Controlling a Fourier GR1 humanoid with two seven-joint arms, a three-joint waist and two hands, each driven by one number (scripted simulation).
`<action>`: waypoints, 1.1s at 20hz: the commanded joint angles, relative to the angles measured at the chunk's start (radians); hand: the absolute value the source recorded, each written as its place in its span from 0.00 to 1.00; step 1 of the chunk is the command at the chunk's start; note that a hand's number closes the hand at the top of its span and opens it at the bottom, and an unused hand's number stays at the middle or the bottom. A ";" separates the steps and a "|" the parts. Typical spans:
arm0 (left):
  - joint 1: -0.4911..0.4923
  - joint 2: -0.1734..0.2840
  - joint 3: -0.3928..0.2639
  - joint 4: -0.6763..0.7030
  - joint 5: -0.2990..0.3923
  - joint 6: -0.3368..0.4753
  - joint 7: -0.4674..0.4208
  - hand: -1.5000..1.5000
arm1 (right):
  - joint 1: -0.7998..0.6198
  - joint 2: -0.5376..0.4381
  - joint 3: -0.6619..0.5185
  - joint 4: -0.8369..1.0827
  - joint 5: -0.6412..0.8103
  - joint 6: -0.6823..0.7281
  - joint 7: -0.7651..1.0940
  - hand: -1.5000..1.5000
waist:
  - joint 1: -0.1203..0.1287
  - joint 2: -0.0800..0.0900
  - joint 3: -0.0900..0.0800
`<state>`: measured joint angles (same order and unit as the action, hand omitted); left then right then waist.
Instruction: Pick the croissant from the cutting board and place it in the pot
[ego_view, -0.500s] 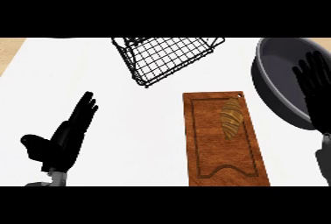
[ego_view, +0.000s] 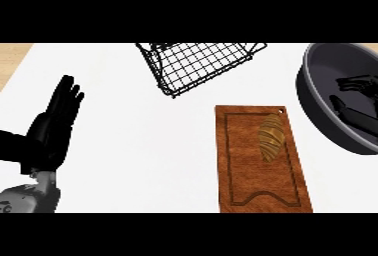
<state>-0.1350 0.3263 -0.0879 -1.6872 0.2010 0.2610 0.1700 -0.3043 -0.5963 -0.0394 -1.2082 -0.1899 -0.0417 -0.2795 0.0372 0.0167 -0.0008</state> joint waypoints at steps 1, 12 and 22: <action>-0.049 0.013 0.050 0.034 0.019 0.000 0.024 0.50 | 0.006 0.087 0.005 0.212 0.103 -0.050 -0.313 0.00 | -0.006 -0.001 0.005; -0.050 -0.023 0.068 0.089 -0.011 -0.017 -0.012 0.50 | -0.131 -0.070 0.064 0.237 0.178 0.209 -0.271 0.00 | -0.035 -0.016 0.000; -0.048 -0.024 0.085 0.119 -0.006 -0.030 -0.024 0.50 | -0.248 -0.122 0.348 0.043 0.386 0.402 0.173 0.00 | -0.030 -0.019 -0.002</action>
<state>-0.1948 0.3122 -0.0060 -1.5914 0.1909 0.2422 0.1680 -0.5104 -0.7144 0.2179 -1.1113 0.1243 0.2999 -0.2490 0.0040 -0.0025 -0.0028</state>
